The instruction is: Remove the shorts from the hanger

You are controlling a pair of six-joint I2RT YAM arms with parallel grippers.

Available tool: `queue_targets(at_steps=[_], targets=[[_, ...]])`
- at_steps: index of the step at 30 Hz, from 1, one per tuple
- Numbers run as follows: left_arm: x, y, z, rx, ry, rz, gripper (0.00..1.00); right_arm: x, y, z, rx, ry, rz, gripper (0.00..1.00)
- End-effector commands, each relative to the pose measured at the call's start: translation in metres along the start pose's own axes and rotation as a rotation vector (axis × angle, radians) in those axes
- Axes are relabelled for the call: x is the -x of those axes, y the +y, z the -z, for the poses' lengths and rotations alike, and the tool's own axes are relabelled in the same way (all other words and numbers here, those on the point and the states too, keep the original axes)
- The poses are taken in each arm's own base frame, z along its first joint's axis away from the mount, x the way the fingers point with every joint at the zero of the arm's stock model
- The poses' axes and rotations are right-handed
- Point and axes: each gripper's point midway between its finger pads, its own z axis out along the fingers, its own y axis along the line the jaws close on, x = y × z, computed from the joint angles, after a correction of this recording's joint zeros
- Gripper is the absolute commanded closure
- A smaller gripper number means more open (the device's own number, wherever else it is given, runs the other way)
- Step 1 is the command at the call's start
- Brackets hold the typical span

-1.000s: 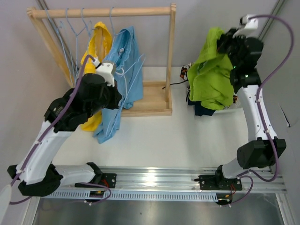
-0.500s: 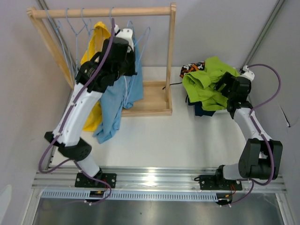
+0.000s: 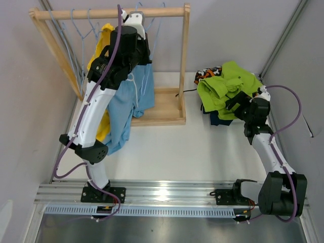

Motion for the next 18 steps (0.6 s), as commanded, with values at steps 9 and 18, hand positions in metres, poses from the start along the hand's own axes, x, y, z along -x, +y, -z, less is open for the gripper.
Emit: queue_targets(at_steps=[9, 18], targets=[[0.038, -0.030, -0.057, -0.117, -0.184, 0.051, 1.00, -0.004, 0.020, 0.010, 0.115, -0.007, -0.010, 0.01], [0.016, -0.027, -0.093, -0.153, -0.125, 0.119, 1.00, -0.016, 0.018, 0.014, 0.135, 0.006, -0.004, 0.01]])
